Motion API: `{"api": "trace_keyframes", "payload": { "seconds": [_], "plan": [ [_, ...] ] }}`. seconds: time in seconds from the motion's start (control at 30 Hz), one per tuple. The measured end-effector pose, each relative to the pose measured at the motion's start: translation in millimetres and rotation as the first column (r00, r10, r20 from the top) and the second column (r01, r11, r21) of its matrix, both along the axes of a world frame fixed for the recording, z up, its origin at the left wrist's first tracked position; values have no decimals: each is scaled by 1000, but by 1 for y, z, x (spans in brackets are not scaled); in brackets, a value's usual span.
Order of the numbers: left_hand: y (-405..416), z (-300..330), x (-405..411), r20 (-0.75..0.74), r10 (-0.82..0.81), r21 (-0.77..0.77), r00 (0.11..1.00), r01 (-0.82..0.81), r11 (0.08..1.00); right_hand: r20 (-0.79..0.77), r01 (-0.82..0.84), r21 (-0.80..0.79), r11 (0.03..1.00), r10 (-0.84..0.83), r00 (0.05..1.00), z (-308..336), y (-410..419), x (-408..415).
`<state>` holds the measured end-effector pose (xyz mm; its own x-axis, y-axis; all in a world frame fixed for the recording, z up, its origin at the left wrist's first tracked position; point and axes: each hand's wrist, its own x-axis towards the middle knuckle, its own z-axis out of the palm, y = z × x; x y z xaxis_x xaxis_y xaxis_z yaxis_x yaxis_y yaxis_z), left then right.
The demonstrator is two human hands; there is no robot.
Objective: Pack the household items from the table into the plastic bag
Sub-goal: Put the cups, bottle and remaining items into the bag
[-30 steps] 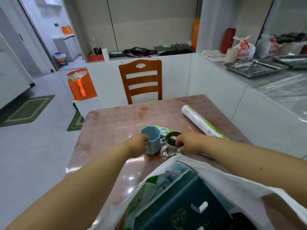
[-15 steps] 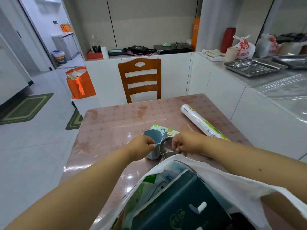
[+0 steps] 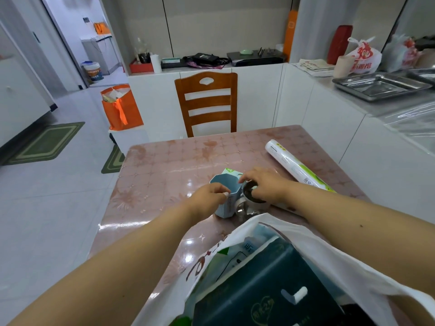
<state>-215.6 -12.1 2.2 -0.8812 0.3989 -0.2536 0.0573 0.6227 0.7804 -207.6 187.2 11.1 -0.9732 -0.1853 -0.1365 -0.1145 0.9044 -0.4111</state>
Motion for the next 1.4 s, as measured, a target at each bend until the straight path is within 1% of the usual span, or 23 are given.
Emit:
{"api": "trace_keyframes", "payload": {
  "seconds": [0.03,0.07,0.1,0.2,0.3,0.33,0.4,0.5,0.6,0.67,0.73,0.9,1.0,1.1,1.17,1.27,1.37,1.4],
  "plan": [
    [0,0,1,0,-2,2,1000,2,1000,-9,32,-23,999,-32,999,1,0,-1],
    [0,0,1,1,-4,5,1000,4,1000,-17,41,-12,999,-41,999,2,1,-1],
    [0,0,2,2,0,14,1000,0,1000,-12,22,19,1000,-22,1000,2,1,1],
    [2,1,5,32,31,77,999,-34,996,85,-91,87,992,84,993,-2,-2,7],
    [4,4,7,80,44,126,996,-54,991,93,-142,248,958,123,988,-9,-8,8],
    [4,5,7,90,44,136,995,-56,989,77,-136,271,953,119,990,-10,-10,7],
    [3,6,8,102,38,150,994,-54,987,48,-114,267,957,105,993,-10,-11,7],
    [0,15,10,78,27,154,997,-39,987,22,-83,246,966,81,997,-8,-11,8],
    [-9,34,12,23,79,178,997,-82,981,-11,-25,223,974,28,1000,7,-7,11],
    [-18,53,17,-22,98,159,995,-93,983,-41,26,176,984,-19,999,27,-5,15],
    [-28,76,28,-41,98,159,994,-91,983,-63,59,95,994,-54,997,58,-5,23],
    [-54,136,82,-13,160,177,987,-155,972,-107,50,-91,995,-60,992,159,-23,73],
    [-74,171,126,-23,175,182,984,-168,969,-101,59,-270,961,-90,991,216,-35,129],
    [-95,199,172,-28,170,167,985,-163,972,-38,52,-436,898,-75,996,253,-45,192],
    [-106,211,201,-82,193,111,978,-183,977,0,30,-489,872,-34,999,260,-49,231],
    [-119,219,243,-229,208,-86,951,-232,969,80,35,-529,848,8,997,240,-52,273],
    [-124,214,283,-236,150,-270,960,-213,939,166,114,-552,826,-25,986,204,-57,301],
    [-124,208,290,-275,128,-312,953,-214,926,207,140,-563,814,-24,978,195,-59,307]
  ]
}}
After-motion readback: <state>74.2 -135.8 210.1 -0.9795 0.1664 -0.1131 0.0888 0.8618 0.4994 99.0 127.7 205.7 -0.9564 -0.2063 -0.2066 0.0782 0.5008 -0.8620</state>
